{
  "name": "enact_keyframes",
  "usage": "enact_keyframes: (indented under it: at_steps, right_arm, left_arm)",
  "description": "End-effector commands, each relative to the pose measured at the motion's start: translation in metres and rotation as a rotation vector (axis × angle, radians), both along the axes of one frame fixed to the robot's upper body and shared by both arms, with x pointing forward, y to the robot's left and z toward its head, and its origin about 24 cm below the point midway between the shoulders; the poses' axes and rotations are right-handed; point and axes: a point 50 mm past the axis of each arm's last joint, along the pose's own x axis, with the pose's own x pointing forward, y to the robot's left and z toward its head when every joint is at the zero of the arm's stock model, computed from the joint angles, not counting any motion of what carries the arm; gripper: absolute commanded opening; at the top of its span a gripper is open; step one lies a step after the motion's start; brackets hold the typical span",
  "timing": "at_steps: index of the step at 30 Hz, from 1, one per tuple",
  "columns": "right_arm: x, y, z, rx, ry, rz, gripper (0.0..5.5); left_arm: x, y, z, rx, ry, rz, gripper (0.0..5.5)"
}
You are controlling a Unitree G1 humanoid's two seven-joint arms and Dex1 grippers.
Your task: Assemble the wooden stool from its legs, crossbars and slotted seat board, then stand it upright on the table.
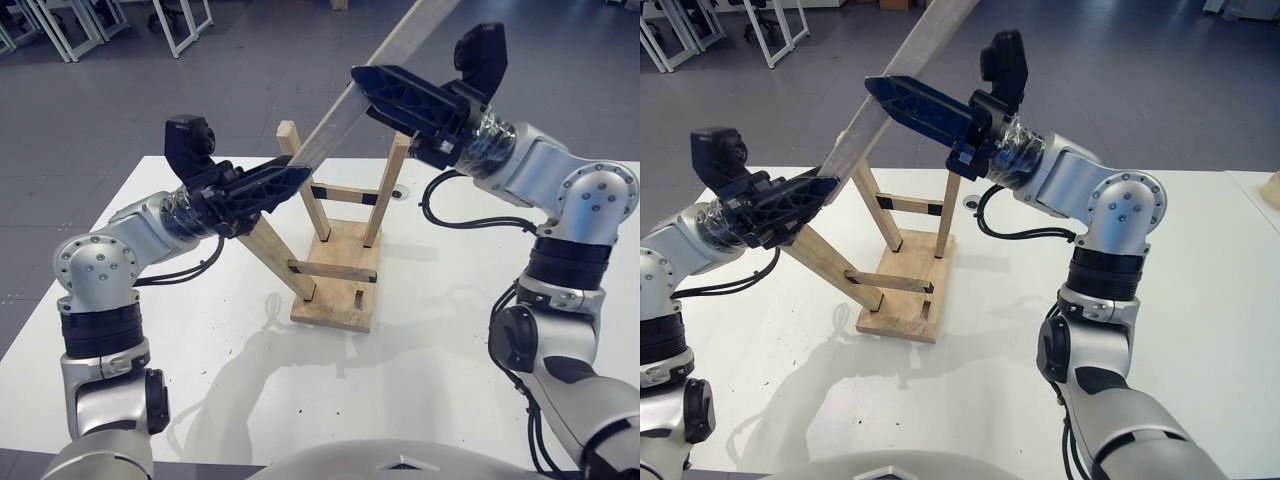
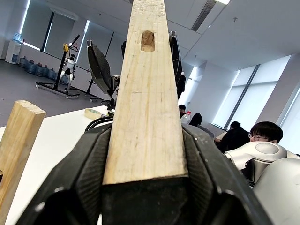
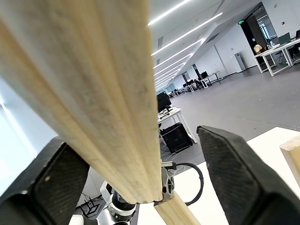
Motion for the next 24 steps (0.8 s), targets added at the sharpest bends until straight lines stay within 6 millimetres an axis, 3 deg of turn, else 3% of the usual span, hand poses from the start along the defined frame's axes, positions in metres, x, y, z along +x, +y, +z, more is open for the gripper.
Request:
enact_keyframes:
  at_steps: [1, 7, 11, 12, 19, 24]
  right_arm:
    - [0.001, 0.004, 0.008, 0.000, -0.012, 0.002, 3.14]
    - [0.002, 0.000, 0.012, -0.004, -0.021, 0.007, 2.11]
    - [0.003, -0.001, 0.013, -0.009, -0.023, 0.000, 2.10]
    - [0.003, -0.001, 0.012, -0.009, -0.023, -0.004, 2.10]
    - [0.005, -0.006, 0.008, -0.024, -0.023, -0.035, 2.07]
    - [0.003, -0.026, 0.006, -0.049, -0.035, -0.097, 2.07]
  left_arm:
    - [0.000, -0.005, -0.026, 0.079, 0.120, -0.010, 2.06]
    - [0.000, -0.005, -0.027, 0.093, 0.117, -0.016, 2.06]
    - [0.002, -0.006, -0.027, 0.108, 0.116, 0.003, 2.06]
    - [0.003, -0.007, -0.026, 0.099, 0.122, -0.005, 2.41]
    - [0.007, -0.002, -0.015, 0.077, 0.107, 0.005, 3.51]
    - [0.013, 0.005, -0.009, 0.085, 0.087, 0.035, 4.39]
